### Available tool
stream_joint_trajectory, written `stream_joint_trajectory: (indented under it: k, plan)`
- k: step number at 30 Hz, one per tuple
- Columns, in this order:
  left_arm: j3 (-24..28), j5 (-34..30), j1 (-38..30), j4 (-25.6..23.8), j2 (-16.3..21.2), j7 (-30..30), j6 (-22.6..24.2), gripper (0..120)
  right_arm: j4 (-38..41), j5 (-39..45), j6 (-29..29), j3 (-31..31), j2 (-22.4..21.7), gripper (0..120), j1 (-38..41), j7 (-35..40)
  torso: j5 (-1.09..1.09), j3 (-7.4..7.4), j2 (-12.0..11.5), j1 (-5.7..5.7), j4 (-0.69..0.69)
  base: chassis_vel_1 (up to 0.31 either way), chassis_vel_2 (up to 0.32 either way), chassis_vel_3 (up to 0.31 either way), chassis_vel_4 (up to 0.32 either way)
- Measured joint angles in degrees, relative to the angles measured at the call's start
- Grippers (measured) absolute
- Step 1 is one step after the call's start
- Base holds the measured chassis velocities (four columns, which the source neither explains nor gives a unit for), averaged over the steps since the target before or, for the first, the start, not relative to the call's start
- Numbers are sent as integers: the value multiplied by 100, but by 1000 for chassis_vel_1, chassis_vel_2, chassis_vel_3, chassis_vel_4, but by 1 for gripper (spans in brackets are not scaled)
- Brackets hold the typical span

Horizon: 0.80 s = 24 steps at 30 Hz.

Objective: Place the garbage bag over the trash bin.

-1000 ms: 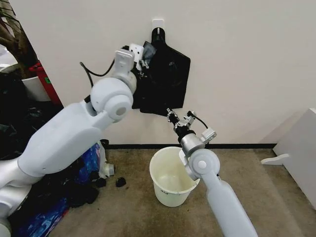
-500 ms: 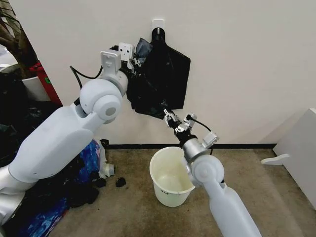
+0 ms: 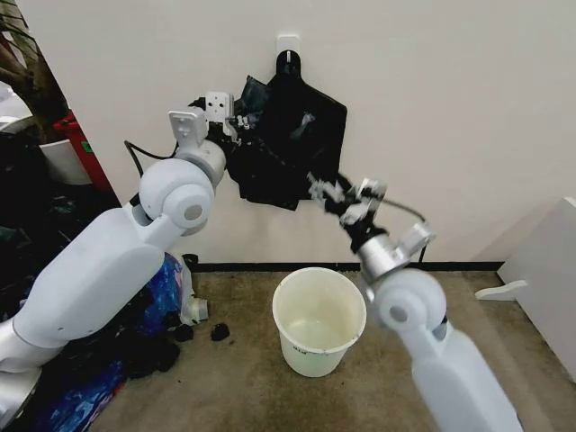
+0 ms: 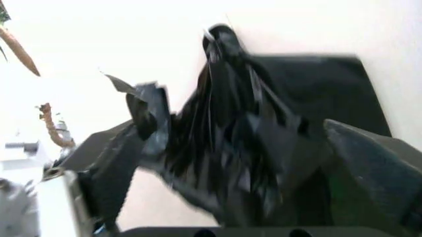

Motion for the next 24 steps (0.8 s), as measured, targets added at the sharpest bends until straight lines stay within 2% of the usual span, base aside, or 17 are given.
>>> stream_joint_trajectory:
  k: [5,9,24]
  plan:
    - [-22,-66,15,-14,12,0,-35,0,-128,-229,-125,-178,19,100,358,69,-1,0,0,0,0,0,0,0,0]
    - [-32,-88,21,-26,-4,0,-56,0,-335,-638,-325,-545,215,100,735,381,-1,0,0,0,0,0,0,0,0]
    - [-107,-83,95,-95,49,27,-55,0,-695,-889,-705,-1070,666,100,1192,1195,0,0,0,0,0,0,0,0,0]
